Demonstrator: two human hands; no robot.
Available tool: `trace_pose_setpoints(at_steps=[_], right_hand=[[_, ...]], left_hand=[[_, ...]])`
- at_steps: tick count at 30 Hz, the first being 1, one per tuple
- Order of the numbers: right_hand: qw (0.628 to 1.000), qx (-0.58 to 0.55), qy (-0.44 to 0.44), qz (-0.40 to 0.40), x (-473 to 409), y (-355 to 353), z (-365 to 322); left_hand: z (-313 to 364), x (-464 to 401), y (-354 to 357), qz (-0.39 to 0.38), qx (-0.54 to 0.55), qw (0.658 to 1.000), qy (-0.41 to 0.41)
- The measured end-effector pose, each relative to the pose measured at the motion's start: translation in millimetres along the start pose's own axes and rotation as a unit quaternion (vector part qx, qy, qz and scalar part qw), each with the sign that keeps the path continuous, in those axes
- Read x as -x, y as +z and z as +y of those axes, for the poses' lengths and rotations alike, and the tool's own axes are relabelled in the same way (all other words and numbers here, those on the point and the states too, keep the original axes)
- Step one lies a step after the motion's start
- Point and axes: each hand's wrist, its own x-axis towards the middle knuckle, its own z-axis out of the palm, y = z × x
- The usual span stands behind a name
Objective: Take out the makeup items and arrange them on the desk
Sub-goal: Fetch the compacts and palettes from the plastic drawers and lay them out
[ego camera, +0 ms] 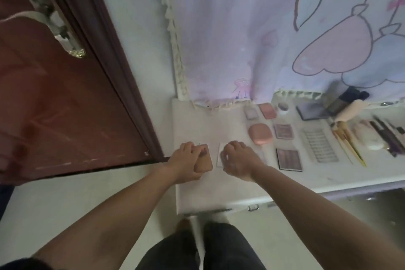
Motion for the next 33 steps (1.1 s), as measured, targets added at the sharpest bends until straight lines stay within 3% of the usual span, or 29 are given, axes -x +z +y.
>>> trace_pose_setpoints(at_steps=[6, 10, 13, 17, 19, 22, 24, 25, 29, 30, 31, 33], right_hand=[[0.997, 0.035, -0.074, 0.003, -33.2, 13.7, 18.9], [0.991, 0.073, -0.111, -0.018, -37.9, 14.2, 28.4], [0.990, 0.063, -0.122, -0.024, -44.4, 6.7, 20.2], [0.982, 0.024, -0.184, -0.025, -62.7, -3.8, -17.2], [0.974, 0.045, -0.219, -0.036, -67.8, 1.6, -34.1], [0.971, 0.054, -0.231, -0.036, -68.2, 7.5, -43.9], [0.973, 0.033, -0.224, -0.043, -65.8, 2.5, -44.9], [0.975, 0.011, -0.217, -0.050, -64.1, -1.8, -44.8], [0.970, -0.170, -0.170, -0.025, -56.4, -37.9, -50.0], [0.966, -0.198, -0.163, -0.005, -55.4, -47.8, -51.3], [0.963, -0.216, -0.160, 0.016, -55.0, -56.1, -52.0], [0.957, -0.239, -0.157, 0.045, -54.7, -69.5, -50.7]], left_hand=[[-14.4, -20.4, 9.1, 0.007, -0.014, 1.000, -0.006], [-21.4, -22.5, 22.2, 0.039, 0.017, 0.999, 0.002], [-21.7, -12.8, 29.8, 0.043, 0.098, 0.993, -0.040], [-14.9, 6.7, 27.7, 0.124, 0.275, 0.937, -0.178], [-13.3, 11.4, 24.3, 0.155, 0.314, 0.912, -0.215], [-11.1, 13.8, 16.1, 0.141, 0.375, 0.879, -0.257], [-10.5, 14.2, 9.5, 0.122, 0.453, 0.832, -0.296], [-11.6, 14.8, 5.7, 0.117, 0.515, 0.791, -0.310], [-15.3, 10.8, -15.8, 0.019, 0.809, 0.530, -0.251], [-13.9, 8.5, -22.8, -0.006, 0.845, 0.485, -0.226], [-12.1, 5.0, -28.8, -0.018, 0.866, 0.456, -0.204], [-5.9, -3.3, -43.1, -0.020, 0.885, 0.431, -0.173]])
